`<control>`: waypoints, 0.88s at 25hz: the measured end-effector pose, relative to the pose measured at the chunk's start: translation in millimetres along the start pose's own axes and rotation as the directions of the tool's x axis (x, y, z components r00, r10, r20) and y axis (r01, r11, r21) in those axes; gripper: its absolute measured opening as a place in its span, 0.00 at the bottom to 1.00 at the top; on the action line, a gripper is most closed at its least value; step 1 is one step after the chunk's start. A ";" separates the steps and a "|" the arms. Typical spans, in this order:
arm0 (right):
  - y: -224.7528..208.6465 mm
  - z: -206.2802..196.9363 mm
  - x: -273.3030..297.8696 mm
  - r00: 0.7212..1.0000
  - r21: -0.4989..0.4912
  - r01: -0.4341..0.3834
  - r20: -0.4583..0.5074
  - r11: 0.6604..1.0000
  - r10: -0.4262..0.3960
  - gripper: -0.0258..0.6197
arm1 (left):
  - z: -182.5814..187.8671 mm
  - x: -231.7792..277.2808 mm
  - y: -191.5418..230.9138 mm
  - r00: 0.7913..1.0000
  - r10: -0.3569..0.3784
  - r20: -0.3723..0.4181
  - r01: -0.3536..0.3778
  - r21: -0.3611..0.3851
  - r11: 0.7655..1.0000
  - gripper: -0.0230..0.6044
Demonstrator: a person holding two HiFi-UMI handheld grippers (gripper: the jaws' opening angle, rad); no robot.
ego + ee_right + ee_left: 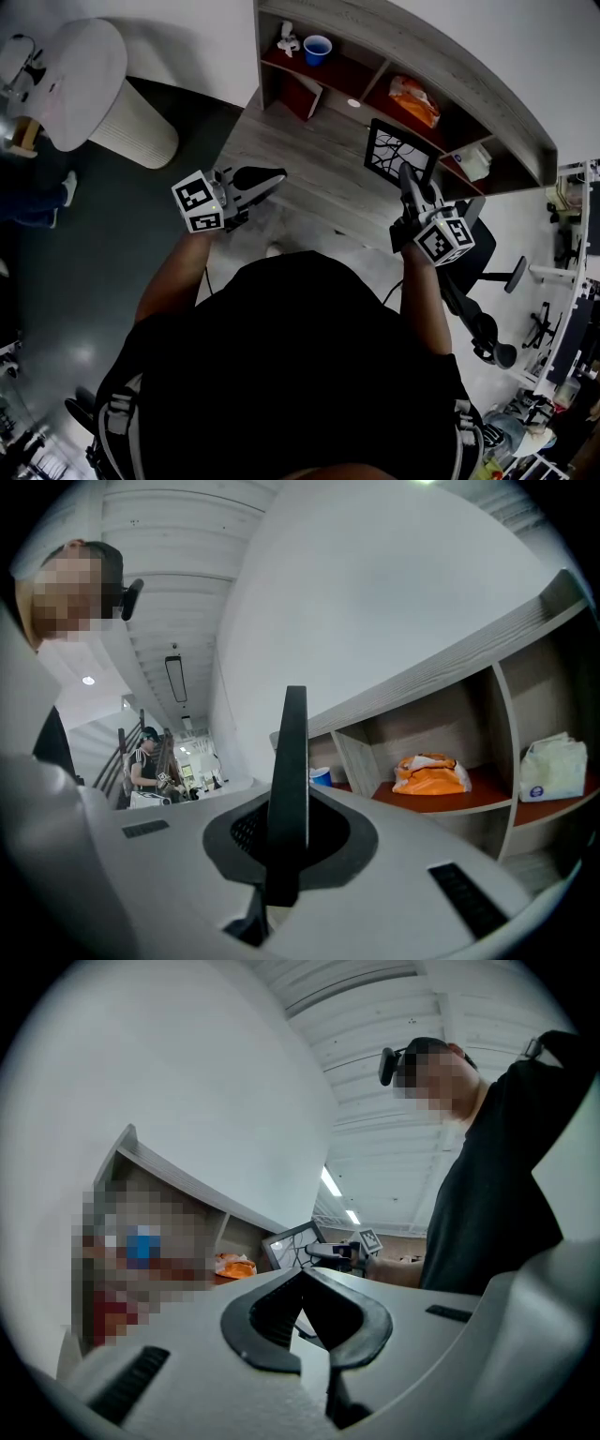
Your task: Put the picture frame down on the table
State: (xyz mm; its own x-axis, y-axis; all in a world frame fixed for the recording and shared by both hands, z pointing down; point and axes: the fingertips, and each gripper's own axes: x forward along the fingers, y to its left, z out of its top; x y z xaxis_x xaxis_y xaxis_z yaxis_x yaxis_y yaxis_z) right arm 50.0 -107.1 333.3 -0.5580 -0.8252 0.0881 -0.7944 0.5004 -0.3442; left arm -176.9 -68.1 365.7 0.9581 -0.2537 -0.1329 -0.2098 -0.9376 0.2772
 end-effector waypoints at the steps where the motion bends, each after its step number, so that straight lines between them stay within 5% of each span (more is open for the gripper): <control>1: 0.9 0.4 1.9 1.000 0.004 0.002 0.002 1.000 -0.002 0.07 | 1.4 -1.5 1.2 1.000 0.003 -0.001 -0.003 0.006 1.000 0.06; 13: 18.8 -9.1 34.0 1.000 -0.006 0.001 -0.006 1.000 -0.001 0.07 | 9.1 -24.9 19.3 0.999 0.050 -0.004 -0.049 0.165 0.985 0.06; 22: 17.2 -10.9 36.5 1.000 0.006 0.008 -0.016 1.000 -0.008 0.07 | 18.9 -1.8 26.2 0.994 0.101 -0.038 -0.085 0.294 0.952 0.06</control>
State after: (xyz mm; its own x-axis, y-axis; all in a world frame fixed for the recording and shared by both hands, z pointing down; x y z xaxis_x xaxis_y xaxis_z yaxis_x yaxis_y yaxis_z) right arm 13.3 -125.8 340.8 -0.5550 -0.8251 0.1057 -0.7977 0.4919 -0.3489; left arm -187.8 -96.7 355.3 0.9388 -0.3376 -0.0684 -0.3386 -0.9409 -0.0040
